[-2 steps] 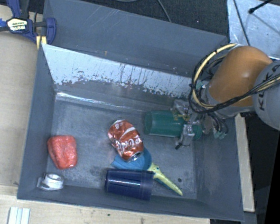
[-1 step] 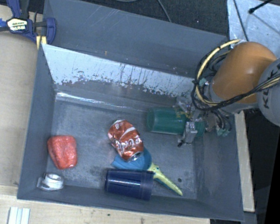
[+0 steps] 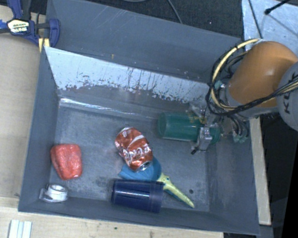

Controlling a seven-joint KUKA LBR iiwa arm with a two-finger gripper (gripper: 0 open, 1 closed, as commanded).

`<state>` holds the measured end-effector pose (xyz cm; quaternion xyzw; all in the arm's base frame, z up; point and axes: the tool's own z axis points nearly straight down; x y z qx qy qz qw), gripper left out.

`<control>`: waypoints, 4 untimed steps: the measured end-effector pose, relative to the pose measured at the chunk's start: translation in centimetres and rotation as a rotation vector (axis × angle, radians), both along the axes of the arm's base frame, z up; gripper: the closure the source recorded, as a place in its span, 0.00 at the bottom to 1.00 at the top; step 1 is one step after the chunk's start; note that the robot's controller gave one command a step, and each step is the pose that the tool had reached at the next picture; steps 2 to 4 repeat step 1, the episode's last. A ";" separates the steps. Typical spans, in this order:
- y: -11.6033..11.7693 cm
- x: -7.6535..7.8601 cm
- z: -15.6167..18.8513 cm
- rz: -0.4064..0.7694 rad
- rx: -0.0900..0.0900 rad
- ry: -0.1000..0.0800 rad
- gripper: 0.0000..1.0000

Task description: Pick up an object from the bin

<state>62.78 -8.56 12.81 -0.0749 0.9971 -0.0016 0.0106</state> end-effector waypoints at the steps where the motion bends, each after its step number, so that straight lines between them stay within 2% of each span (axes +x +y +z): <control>1: 0.0 -0.1 1.3 0.000 0.000 0.003 1.00; 4: 0.0 -0.1 1.3 0.000 0.000 0.003 1.00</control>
Offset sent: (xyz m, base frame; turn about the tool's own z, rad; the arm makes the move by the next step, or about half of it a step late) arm 0.0000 -0.0001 0.0139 0.0000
